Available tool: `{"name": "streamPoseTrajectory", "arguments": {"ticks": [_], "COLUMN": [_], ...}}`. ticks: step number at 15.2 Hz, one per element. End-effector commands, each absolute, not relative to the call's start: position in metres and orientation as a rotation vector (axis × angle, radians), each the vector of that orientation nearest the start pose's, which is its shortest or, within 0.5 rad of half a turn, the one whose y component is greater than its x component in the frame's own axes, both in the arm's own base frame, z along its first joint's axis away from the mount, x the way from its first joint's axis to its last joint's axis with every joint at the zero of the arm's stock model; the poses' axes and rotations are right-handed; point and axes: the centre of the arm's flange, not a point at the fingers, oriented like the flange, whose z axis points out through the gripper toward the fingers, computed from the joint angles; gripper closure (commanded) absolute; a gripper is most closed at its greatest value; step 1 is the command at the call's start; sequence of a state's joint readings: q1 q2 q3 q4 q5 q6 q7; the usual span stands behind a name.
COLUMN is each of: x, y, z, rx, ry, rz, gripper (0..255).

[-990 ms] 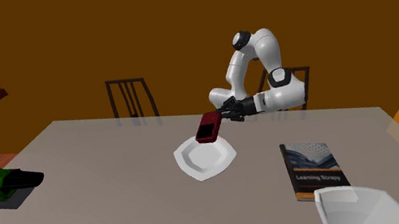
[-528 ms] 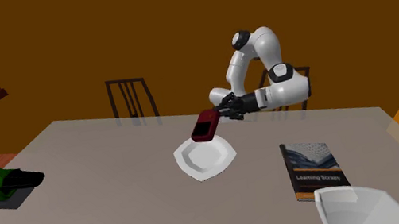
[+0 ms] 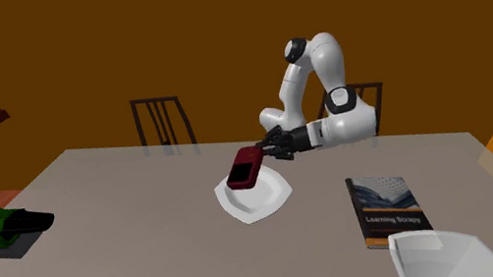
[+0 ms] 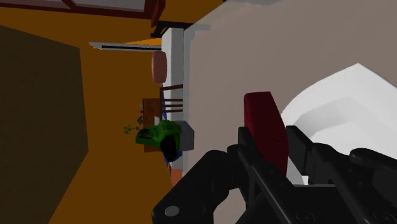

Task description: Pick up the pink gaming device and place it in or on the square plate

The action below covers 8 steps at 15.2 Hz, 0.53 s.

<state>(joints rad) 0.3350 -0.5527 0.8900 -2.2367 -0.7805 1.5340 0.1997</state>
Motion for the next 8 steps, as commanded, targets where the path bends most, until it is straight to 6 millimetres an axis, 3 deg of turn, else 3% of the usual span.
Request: {"name": "streamPoseTrajectory", "arguments": {"ticks": [1,8], "x": [0.164,0.164], "y": [0.379,0.379], "z": [0.530,0.494], "rx": [1.706,1.706], "ry": [0.915,0.915], "rz": [0.533,0.533], "gripper": [255,255]}}
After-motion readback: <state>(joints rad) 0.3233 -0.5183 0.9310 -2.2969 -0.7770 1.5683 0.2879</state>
